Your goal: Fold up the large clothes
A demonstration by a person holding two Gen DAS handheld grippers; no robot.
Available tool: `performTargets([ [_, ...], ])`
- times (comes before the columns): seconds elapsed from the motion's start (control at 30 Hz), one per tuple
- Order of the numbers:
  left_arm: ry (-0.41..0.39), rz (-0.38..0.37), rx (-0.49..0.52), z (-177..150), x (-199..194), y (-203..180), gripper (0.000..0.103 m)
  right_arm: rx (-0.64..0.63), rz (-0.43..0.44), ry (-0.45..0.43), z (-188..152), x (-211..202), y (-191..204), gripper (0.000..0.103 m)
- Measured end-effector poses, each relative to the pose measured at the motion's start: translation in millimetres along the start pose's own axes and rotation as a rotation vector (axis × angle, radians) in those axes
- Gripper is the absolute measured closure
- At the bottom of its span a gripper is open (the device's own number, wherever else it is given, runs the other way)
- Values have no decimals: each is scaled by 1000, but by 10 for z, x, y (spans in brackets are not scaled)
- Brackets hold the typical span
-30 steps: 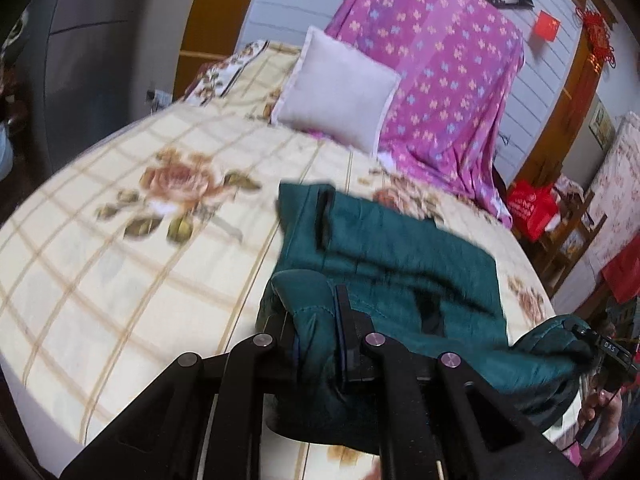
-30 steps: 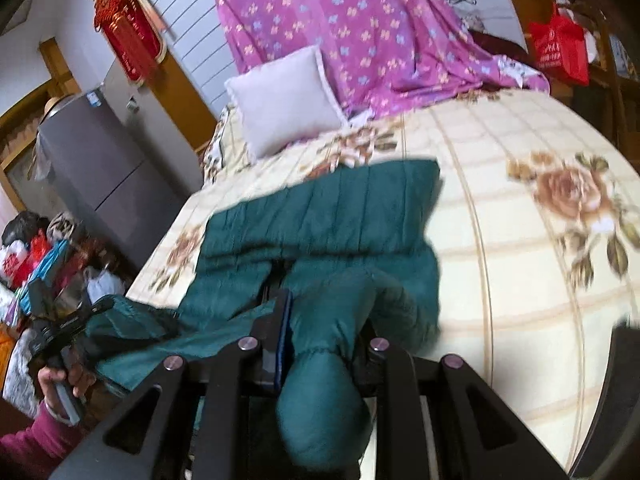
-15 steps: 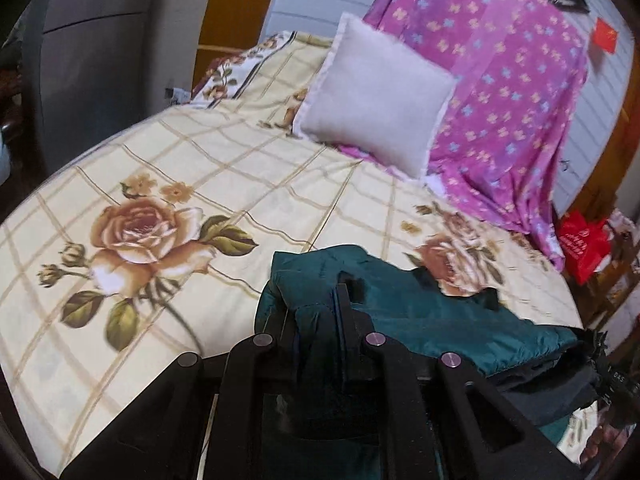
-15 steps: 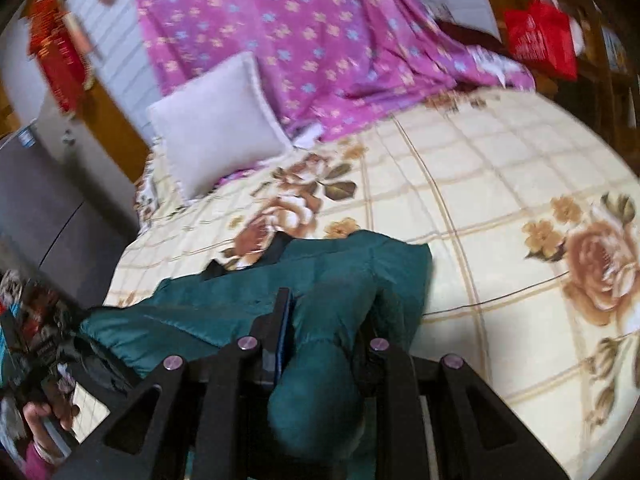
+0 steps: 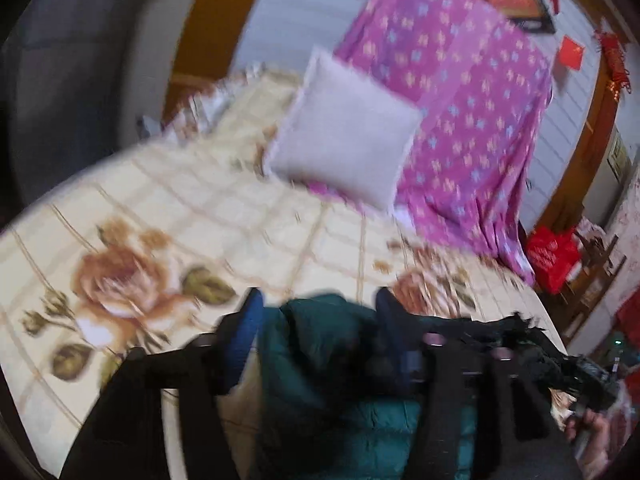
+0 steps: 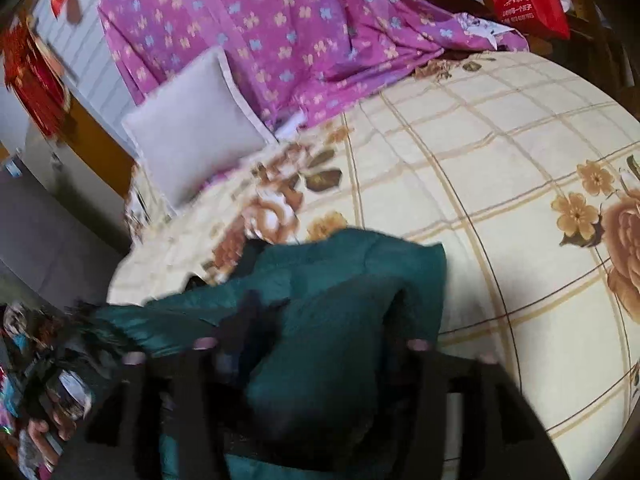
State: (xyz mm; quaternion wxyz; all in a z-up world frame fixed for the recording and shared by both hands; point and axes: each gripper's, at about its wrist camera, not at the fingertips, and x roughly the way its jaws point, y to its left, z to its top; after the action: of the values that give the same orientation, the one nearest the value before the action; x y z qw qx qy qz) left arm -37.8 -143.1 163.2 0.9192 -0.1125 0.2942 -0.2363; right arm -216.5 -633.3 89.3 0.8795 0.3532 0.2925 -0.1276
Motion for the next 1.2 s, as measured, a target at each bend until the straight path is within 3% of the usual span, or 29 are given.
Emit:
performTargets([
  [0.17, 28, -13, 27, -78, -13, -75, 58, -52, -34, -152, -6, -427, 211, 26],
  [0.27, 71, 22, 76, -188, 152, -185, 58, -156, -57, -217, -60, -566, 453, 14],
  [0.5, 164, 125, 94, -358, 754, -325, 58, -370, -180, -53, -20, 78, 872, 14],
  [0.6, 222, 205, 112, -437, 1024, -298, 58, -397, -262, 25, 43, 502, 859, 14],
  [0.7, 247, 215, 96, -509, 1177, -220, 55, -386, -368, 155, 20, 973, 708, 13],
  [0.8, 248, 229, 109, -543, 1250, -216, 54, -356, -369, 146, 23, 1114, 611, 8],
  [0.97, 262, 230, 105, -514, 1213, -211, 53, -376, -404, 148, 8, 1071, 670, 8],
  [1.07, 239, 208, 80, -479, 971, -164, 53, -370, -325, 70, -26, 748, 850, 8],
  [1.2, 242, 216, 24, -517, 629, -27, 53, -382, -195, 50, -86, 554, 1183, 8],
])
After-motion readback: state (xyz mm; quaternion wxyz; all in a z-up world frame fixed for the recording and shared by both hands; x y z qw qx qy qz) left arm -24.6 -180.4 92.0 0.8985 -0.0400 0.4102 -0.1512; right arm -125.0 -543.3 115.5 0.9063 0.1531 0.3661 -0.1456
